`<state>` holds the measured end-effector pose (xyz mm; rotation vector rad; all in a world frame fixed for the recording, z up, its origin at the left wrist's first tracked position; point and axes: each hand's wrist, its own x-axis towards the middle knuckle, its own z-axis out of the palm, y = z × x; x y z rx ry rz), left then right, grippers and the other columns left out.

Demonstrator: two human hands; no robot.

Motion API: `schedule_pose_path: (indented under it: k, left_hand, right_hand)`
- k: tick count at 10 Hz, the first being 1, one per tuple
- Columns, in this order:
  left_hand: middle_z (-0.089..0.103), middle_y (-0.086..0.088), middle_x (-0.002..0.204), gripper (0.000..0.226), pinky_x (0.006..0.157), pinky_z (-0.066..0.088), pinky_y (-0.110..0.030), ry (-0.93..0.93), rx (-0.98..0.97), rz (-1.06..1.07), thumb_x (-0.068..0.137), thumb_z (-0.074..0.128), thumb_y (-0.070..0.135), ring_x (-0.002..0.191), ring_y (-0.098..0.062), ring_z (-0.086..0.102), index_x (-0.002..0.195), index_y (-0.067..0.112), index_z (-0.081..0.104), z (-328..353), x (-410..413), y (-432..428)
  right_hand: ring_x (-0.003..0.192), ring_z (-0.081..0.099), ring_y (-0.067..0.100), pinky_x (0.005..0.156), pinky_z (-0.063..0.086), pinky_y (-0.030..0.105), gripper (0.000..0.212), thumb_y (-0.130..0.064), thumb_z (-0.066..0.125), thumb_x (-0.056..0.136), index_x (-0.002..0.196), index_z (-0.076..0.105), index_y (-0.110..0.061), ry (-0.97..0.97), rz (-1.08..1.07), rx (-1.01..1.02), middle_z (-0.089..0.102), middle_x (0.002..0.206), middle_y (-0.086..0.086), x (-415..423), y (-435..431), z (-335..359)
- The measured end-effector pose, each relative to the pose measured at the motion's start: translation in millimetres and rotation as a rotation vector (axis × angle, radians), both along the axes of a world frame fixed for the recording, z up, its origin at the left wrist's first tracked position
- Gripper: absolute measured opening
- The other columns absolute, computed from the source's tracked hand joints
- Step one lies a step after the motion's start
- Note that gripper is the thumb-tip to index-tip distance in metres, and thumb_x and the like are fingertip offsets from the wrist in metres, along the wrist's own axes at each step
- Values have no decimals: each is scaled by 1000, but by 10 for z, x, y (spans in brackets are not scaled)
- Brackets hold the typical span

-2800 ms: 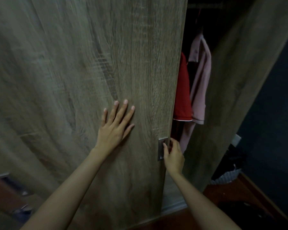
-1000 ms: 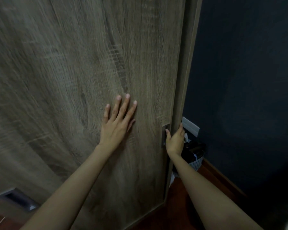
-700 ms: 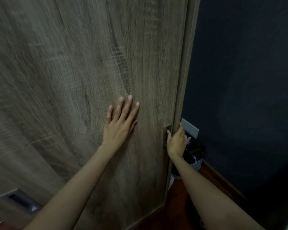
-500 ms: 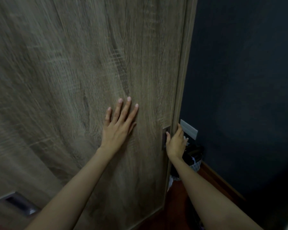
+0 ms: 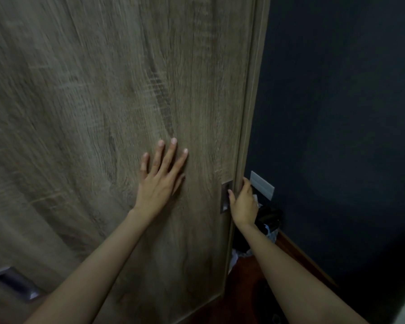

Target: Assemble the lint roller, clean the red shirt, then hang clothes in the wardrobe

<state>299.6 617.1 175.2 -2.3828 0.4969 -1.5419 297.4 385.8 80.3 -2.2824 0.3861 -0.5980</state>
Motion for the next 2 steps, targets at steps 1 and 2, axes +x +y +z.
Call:
schedule_pose_path:
  k: [1,2]
  left_hand:
    - [25,-12,157,53,115,10,-52,69,-77,-113,99,39,39,146,-29,16,148,19,36,51,-63,-129]
    - [32,-13,154,51,114,15,-52,138,-115,-214,99,40,35,145,-27,23,145,14,39,183,-134,-297]
  right_hand:
    - [105,58,21,76,49,29,48,-34,51,95,138,37,-16,-45,150,54,58,126,7,-45,-203,27]
    - [104,60,19,83,52,37,41,-36,43,97,134,42,-19,-3,241,33,61,122,5,-42,-437,109]
